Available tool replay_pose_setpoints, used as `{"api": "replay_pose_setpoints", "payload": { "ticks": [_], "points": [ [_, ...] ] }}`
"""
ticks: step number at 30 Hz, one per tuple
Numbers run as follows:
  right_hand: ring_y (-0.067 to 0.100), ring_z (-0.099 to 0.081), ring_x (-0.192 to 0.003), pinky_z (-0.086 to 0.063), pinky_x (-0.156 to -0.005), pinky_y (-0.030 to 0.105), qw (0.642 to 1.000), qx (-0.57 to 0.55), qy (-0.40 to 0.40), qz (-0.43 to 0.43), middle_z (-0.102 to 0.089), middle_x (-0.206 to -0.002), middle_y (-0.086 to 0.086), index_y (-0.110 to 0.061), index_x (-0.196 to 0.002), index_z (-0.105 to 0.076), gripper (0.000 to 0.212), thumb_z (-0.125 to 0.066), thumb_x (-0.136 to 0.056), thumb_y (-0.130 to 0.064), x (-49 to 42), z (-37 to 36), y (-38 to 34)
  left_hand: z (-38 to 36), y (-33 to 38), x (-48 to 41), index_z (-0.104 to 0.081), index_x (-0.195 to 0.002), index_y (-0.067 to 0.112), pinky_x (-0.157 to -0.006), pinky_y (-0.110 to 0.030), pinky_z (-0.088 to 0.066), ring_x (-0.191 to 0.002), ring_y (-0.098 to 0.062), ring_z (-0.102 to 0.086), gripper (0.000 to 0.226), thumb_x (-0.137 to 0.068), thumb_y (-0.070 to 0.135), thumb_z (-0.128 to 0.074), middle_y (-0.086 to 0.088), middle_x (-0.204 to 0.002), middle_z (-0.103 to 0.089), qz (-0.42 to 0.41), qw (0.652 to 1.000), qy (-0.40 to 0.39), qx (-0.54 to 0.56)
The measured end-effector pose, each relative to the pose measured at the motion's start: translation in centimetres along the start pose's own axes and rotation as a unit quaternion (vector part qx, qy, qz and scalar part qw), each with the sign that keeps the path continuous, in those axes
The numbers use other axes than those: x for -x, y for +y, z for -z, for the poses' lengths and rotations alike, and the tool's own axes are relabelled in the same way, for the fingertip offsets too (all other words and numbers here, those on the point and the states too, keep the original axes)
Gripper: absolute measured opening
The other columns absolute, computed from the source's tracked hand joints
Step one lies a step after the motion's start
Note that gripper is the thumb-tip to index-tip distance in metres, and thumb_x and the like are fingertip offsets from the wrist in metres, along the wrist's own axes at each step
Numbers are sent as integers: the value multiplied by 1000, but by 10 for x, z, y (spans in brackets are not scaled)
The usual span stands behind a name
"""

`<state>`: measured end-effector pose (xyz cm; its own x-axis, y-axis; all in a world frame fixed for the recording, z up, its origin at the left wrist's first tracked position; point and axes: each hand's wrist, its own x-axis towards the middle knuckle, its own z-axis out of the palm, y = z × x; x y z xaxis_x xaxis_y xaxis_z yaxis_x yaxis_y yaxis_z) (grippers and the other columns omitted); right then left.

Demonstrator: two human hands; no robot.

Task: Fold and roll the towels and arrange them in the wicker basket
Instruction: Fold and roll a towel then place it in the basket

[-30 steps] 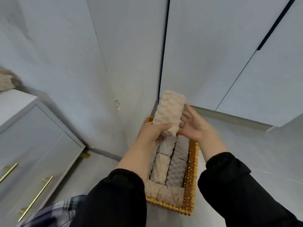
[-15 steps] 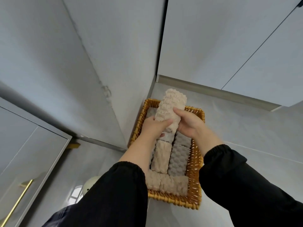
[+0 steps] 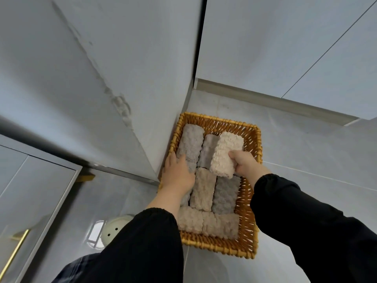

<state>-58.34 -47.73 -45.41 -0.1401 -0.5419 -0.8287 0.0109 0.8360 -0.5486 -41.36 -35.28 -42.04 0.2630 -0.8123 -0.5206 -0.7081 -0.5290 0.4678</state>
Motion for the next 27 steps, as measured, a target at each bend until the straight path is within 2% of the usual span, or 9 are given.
{"api": "replay_pose_setpoints", "payload": {
  "ticks": [4, 9, 14, 17, 19, 21, 24, 25, 27],
  "points": [
    [34, -56, -114, -47, -95, 53, 999, 38, 11, 12, -56, -129, 15, 0, -131, -47, 42, -58, -91, -1, -14, -8, 2, 4, -1, -12, -8, -153, 17, -119, -45, -15, -146, -27, -5, 77, -91, 32, -53, -7, -160, 0, 21, 1000, 4, 8],
    [29, -57, -108, -47, -86, 41, 998, 54, -30, 23, -58, -115, 11, 0, -129, -49, 32, -49, -97, -4, -24, -32, -7, 8, -1, -25, 2, -152, 11, -120, -36, -11, -147, -23, -5, 86, -90, 23, -56, -4, -160, 4, 41, 998, 0, 47],
    [32, -55, -116, -48, -96, 41, 991, 117, -8, 59, -57, -128, 17, 3, -129, -50, 36, -51, -97, -12, -46, -43, 2, 11, 0, -35, 0, -153, 9, -120, -36, -14, -147, -23, -8, 83, -90, 18, -55, -5, -161, 0, 59, 995, 0, 75],
    [26, -58, -101, -49, -79, 32, 974, 193, 21, 115, -62, -106, 11, 3, -128, -51, 40, -52, -97, -22, -52, -46, 11, 12, 3, -40, -8, -151, 7, -118, -39, -20, -145, -26, -14, 82, -89, 28, -57, -7, -159, -8, 56, 996, 0, 69],
    [25, -59, -104, -49, -83, 32, 930, 290, 108, 199, -61, -113, 10, 0, -131, -48, 43, -54, -96, -23, -53, -46, 18, 9, 3, -41, -11, -150, 6, -117, -40, -22, -144, -27, -16, 80, -89, 30, -56, -8, -158, -10, 57, 997, 3, 58],
    [26, -54, -115, -44, -94, 33, 839, 393, 181, 329, -54, -127, 10, -4, -135, -44, 41, -51, -96, -14, -47, -44, 24, 6, 3, -42, -14, -149, 6, -116, -40, -24, -143, -27, -19, 76, -90, 29, -54, -9, -157, -12, 57, 997, 13, 45],
    [31, -36, -132, -31, -110, 42, 679, 530, 140, 487, -38, -146, 15, -7, -141, -38, 51, -43, -90, -4, -53, -38, 39, 4, 4, -41, -17, -149, 8, -116, -40, -24, -142, -27, -20, 73, -89, 28, -54, -7, -157, -14, 65, 996, 30, 45],
    [31, -29, -139, -23, -114, 45, 651, 567, 116, 491, -32, -151, 15, -8, -143, -36, 52, -41, -91, -10, -58, -35, 44, 4, 6, -41, -17, -149, 9, -116, -40, -23, -143, -27, -18, 73, -89, 28, -55, -6, -157, -13, 69, 996, 33, 46],
    [27, -13, -146, -5, -117, 44, 634, 622, 80, 453, -18, -158, 11, -12, -150, -25, 58, -23, -95, -32, -63, -33, 53, 5, 8, -39, -13, -150, 10, -118, -40, -20, -144, -27, -14, 74, -91, 28, -54, -6, -159, -8, 73, 996, 36, 45]
  ]
}}
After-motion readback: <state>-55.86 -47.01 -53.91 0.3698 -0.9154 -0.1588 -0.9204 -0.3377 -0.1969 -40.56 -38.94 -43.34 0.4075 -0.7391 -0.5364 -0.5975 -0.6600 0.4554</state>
